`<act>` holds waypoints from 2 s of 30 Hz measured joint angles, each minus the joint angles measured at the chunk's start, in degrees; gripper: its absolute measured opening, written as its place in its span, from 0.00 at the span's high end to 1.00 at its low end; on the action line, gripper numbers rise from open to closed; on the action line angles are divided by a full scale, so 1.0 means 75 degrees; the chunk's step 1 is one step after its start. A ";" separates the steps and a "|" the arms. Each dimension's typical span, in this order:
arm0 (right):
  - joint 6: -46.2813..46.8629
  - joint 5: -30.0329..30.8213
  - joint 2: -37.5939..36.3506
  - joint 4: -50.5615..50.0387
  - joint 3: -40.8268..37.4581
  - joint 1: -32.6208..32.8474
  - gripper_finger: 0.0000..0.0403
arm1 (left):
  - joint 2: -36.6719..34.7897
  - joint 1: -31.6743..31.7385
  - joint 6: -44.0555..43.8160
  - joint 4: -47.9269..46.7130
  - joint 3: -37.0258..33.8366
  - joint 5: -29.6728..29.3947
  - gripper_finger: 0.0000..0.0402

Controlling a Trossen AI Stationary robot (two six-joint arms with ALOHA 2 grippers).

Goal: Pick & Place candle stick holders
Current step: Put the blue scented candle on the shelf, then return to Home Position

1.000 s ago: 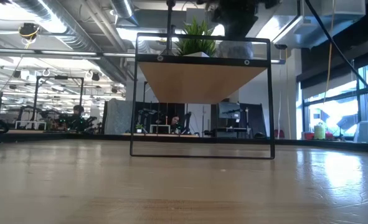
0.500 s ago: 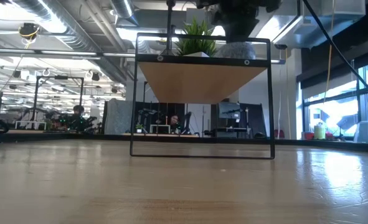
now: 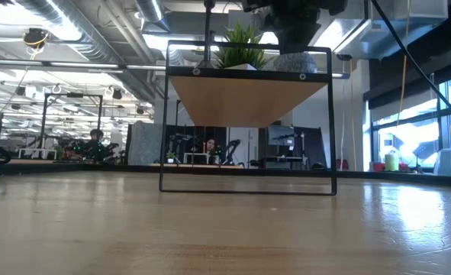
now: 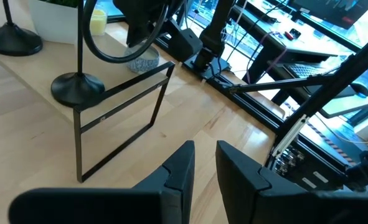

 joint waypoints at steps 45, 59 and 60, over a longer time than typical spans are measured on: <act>-0.0089 0.0180 -0.0011 0.0081 0.0000 -0.0061 0.69 | 0.0000 0.0060 0.0000 0.0000 0.0000 -0.0085 0.85; -0.0090 0.0258 -0.0055 -0.0062 0.0917 -0.0045 0.54 | 0.0000 0.0109 0.0058 -0.0007 0.0000 -0.0002 0.85; -0.0090 0.0180 -0.0055 -0.0079 0.1088 -0.0045 0.54 | 0.0000 0.0109 0.0058 -0.0018 0.0000 0.0000 0.85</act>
